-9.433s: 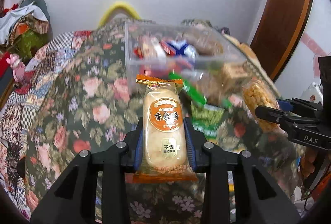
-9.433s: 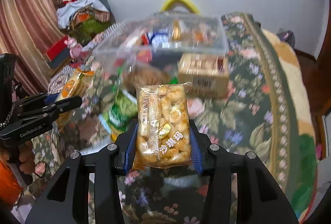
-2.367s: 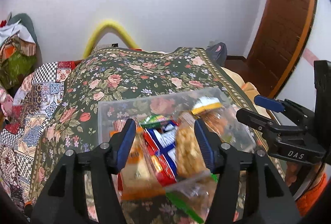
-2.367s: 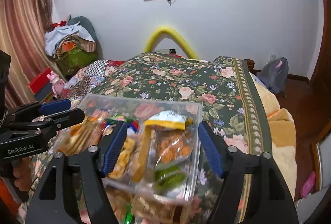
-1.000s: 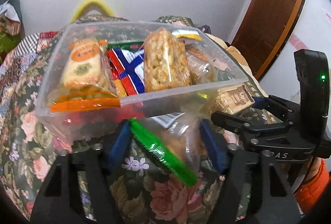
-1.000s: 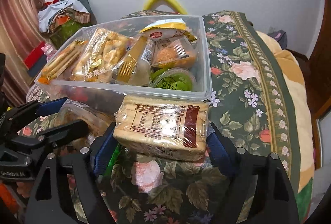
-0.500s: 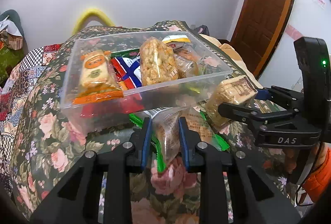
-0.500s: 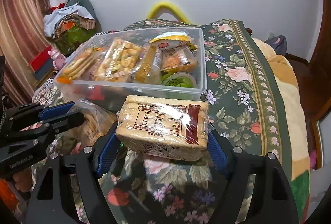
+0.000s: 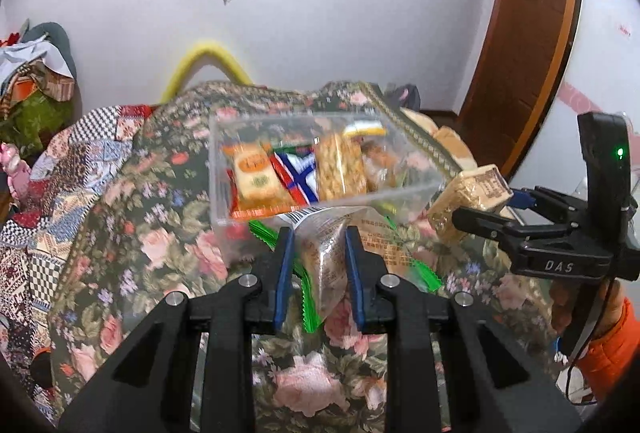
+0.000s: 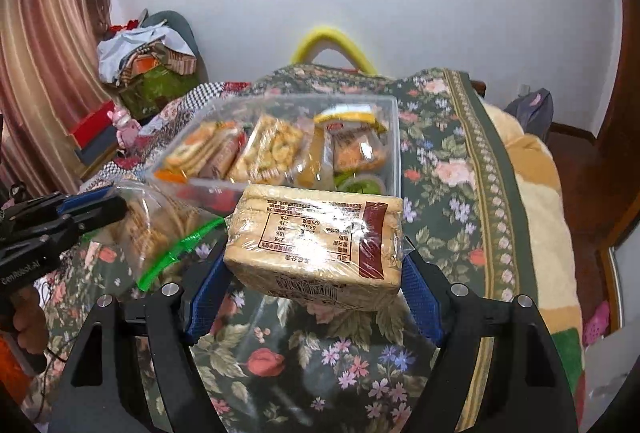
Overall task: Organize snacks
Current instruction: 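Carry both packs over the clear box and release them inside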
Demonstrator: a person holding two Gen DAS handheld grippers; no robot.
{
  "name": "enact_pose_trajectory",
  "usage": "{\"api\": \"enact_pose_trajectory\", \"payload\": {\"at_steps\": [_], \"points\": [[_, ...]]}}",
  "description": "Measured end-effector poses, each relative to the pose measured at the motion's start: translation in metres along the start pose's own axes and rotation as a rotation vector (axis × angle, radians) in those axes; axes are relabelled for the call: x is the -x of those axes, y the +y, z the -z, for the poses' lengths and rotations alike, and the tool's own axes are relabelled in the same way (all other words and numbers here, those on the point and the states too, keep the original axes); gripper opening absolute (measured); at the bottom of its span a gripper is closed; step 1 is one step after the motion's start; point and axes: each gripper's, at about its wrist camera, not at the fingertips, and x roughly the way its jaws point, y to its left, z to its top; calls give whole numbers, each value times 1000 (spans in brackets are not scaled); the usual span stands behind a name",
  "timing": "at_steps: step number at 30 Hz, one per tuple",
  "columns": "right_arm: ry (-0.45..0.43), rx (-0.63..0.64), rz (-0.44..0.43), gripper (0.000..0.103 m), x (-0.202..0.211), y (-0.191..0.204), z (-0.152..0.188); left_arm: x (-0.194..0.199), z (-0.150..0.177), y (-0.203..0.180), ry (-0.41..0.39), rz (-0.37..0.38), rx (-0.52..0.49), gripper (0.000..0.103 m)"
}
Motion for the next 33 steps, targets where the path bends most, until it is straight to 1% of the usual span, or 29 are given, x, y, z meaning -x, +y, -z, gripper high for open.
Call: {"api": "enact_pose_trajectory", "payload": {"at_steps": [4,8,16,19,25,31,33], "points": [[-40,11,6,76,6,3,-13,8,-20,1,-47,-12,4,24],[-81,14,10,76,8,4,-29,6,-40,8,-80,-20,26,24],[-124,15,15,76,-12,5,-60,-28,-76,21,-109,-74,50,24],[-126,12,23,76,-24,4,-69,-46,-84,23,-105,-107,49,24],[-102,7,45,76,-54,1,-80,-86,-93,31,-73,-128,72,24],[-59,9,61,76,-77,-2,-79,-116,-94,33,-22,-101,80,25],[-45,23,66,78,-80,-1,-77,-119,-92,33,-14,-109,86,26]]}}
